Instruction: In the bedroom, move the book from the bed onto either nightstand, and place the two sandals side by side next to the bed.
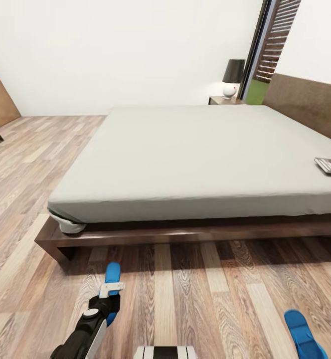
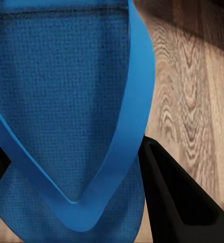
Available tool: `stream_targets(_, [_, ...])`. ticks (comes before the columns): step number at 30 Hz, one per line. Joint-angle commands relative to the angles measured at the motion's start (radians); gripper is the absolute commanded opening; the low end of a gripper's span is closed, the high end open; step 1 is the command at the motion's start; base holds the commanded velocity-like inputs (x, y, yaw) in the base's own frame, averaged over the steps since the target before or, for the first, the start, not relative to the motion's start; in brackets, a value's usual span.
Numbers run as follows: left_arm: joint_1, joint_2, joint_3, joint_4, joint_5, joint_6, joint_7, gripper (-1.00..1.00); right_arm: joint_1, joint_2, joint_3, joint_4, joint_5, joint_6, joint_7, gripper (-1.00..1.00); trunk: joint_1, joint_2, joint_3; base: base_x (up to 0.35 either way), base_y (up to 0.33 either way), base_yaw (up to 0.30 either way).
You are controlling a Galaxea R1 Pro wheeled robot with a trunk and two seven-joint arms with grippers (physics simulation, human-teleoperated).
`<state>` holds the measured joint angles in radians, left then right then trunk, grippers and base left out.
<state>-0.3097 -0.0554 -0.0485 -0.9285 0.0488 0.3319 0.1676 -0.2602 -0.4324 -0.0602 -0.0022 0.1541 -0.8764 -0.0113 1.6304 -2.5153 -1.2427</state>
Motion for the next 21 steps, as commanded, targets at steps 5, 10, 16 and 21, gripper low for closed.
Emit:
stream_targets(5, [-0.033, 0.000, -0.003, -0.002, 0.001, 0.051, 0.007, -1.00, -0.001, 0.000, -0.007, 0.001, 0.007, -0.003, -0.001, -1.00, 0.002, -0.002, -0.020, 0.000, 0.000, 0.000])
stream_targets(10, [-0.061, 0.000, -0.003, -0.015, -0.001, 0.110, 0.005, -1.00, -0.001, 0.000, -0.007, 0.001, 0.006, -0.003, -0.001, -1.00, 0.004, -0.003, -0.040, 0.000, 0.000, 0.000])
stream_targets(16, [-0.098, 0.000, -0.002, -0.016, 0.006, 0.116, 0.006, -1.00, -0.001, 0.000, -0.007, 0.001, 0.007, -0.005, -0.002, -1.00, 0.007, -0.004, -0.063, 0.000, 0.000, 0.000])
stream_targets(21, [-0.103, 0.000, -0.002, -0.015, 0.006, 0.116, 0.005, -1.00, -0.001, 0.001, -0.007, 0.001, 0.007, -0.007, -0.002, -1.00, 0.009, -0.005, -0.082, 0.000, 0.000, 0.000])
